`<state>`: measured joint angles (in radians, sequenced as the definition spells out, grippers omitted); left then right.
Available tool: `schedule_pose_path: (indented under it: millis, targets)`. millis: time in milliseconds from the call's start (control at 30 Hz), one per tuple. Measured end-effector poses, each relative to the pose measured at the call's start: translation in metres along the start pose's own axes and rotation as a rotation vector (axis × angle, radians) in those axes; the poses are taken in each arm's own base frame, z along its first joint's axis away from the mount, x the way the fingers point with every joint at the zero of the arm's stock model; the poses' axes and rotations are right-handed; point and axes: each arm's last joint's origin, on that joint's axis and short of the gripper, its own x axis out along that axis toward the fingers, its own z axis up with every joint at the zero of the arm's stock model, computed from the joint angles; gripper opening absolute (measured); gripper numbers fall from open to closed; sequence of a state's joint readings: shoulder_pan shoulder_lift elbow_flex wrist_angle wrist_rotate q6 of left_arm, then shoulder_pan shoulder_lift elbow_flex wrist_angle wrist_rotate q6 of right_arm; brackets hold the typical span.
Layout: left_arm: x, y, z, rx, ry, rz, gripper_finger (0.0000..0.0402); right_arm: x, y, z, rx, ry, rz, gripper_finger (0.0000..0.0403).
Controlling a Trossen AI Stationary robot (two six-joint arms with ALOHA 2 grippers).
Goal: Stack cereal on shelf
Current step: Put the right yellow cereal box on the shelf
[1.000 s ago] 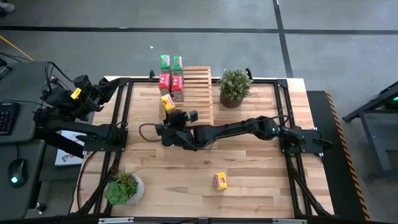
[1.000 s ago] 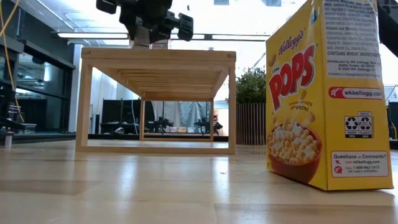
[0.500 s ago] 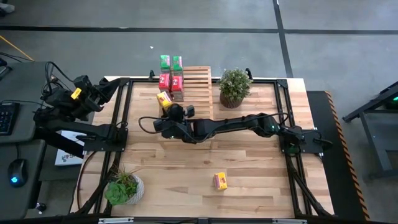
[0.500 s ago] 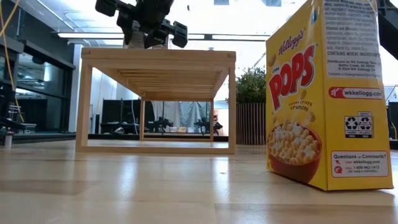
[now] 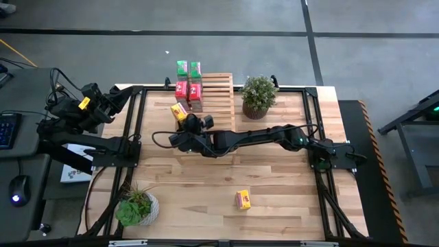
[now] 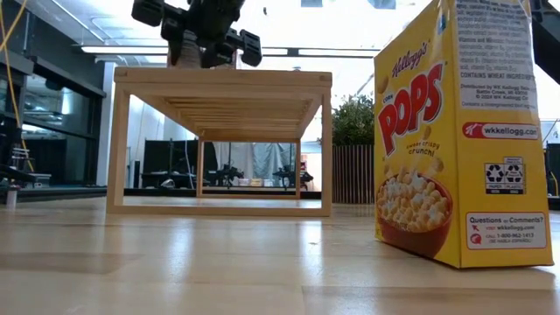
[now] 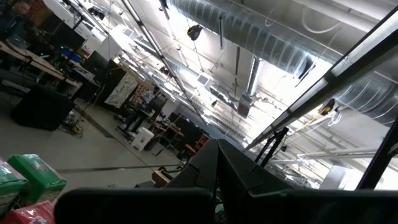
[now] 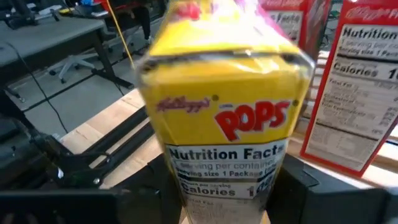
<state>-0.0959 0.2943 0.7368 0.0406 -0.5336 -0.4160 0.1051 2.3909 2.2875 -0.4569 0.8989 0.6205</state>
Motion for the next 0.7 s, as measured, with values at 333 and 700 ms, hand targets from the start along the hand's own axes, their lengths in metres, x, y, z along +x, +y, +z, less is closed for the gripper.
schedule_pose_path:
  millis: [333,700]
  targets:
    - [0.000,0.001,-0.002,0.012,0.018,0.008,0.0000,-0.003,-0.001,0.001,-0.041,0.049,0.023,0.0242]
    - [0.000,0.001,-0.002,0.021,0.018,0.008,0.0000,-0.023,-0.013,0.011,-0.139,0.142,-0.003,0.0246]
